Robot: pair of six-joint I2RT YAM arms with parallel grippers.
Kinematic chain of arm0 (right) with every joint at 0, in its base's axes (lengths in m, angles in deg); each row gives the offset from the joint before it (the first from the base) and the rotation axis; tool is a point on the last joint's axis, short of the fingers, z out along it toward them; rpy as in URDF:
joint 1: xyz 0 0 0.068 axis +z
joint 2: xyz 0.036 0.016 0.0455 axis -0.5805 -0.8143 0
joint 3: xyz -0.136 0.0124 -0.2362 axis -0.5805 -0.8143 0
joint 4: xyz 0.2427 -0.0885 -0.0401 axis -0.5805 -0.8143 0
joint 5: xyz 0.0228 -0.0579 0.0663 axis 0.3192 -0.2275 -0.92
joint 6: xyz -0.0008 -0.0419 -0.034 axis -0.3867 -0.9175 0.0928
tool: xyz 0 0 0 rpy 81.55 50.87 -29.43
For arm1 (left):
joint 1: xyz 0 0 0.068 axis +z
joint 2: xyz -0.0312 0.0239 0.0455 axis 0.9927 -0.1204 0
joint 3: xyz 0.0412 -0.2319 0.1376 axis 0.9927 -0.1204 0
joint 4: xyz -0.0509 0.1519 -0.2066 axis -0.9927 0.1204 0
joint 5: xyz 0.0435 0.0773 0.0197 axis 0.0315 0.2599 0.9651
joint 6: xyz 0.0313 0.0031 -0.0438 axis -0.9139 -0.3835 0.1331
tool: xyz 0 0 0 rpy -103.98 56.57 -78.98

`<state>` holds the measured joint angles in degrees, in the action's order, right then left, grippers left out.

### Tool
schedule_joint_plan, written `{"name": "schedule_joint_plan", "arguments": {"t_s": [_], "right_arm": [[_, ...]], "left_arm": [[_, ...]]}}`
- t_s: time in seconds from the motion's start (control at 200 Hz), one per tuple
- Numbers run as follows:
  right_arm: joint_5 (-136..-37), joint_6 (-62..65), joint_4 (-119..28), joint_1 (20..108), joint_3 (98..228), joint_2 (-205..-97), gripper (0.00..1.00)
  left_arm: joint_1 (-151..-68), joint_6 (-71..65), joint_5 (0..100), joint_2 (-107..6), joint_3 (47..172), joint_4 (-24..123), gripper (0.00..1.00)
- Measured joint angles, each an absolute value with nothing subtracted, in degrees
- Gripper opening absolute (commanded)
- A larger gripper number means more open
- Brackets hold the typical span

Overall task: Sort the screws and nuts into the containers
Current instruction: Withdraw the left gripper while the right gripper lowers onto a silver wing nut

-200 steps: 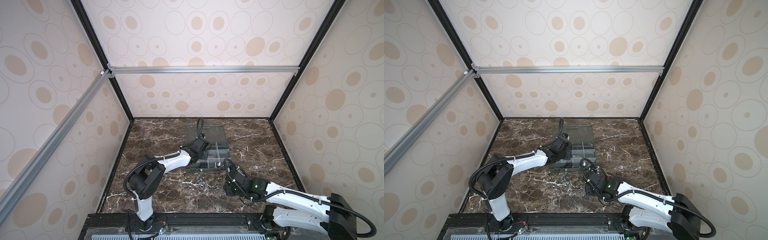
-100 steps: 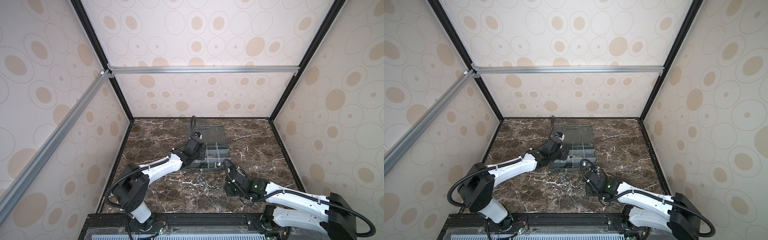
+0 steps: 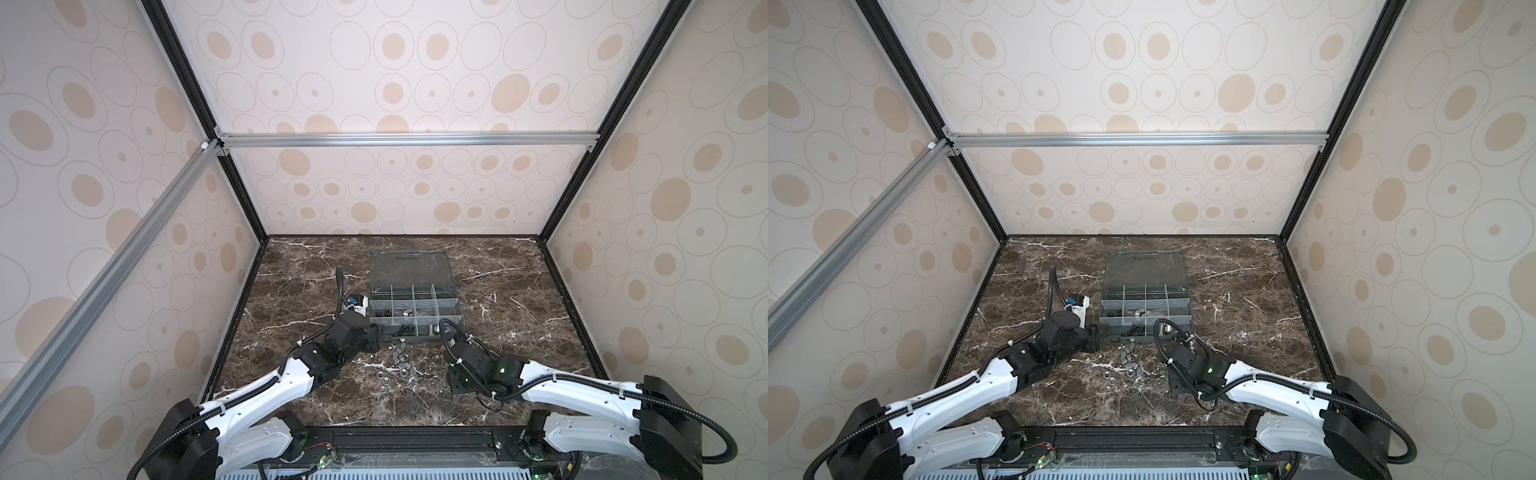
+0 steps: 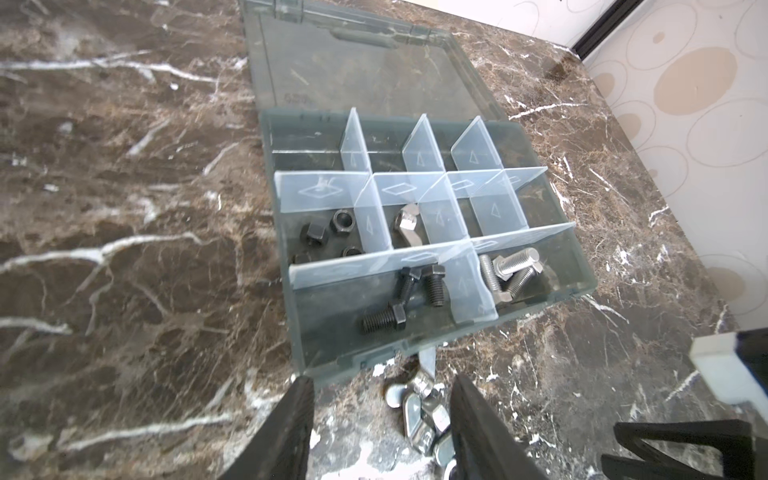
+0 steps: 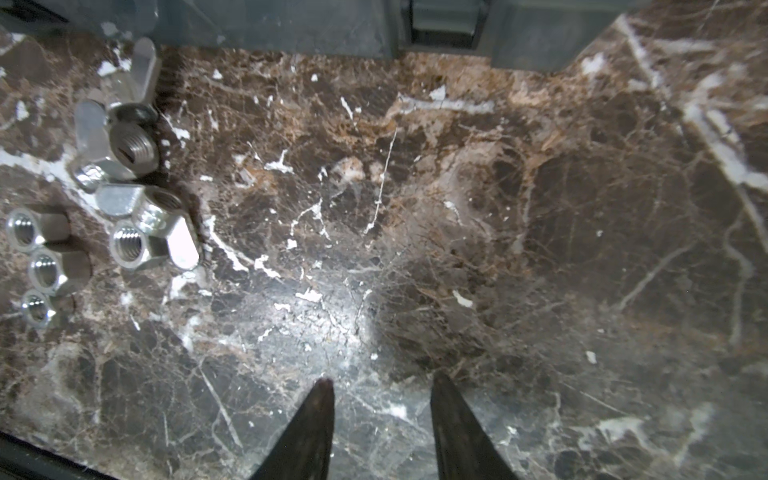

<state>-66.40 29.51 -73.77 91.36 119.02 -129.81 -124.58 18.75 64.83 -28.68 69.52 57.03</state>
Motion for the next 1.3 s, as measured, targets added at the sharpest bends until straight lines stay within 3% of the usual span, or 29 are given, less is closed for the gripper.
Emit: {"name": "schedule_joint_plan", "arguments": {"t_s": [0.58,1.3], "right_arm": [[-70.16,24.11,-71.85,91.36,126.01,-139.21,0.42],[-75.21,14.61,-71.52,91.82,141.12,-158.49,0.40]], "left_arm": [[-124.58,24.80,64.45,-23.02,63.55,57.03,0.52],[-124.60,29.91,63.80,-14.96,57.60,57.10,0.52]]}}
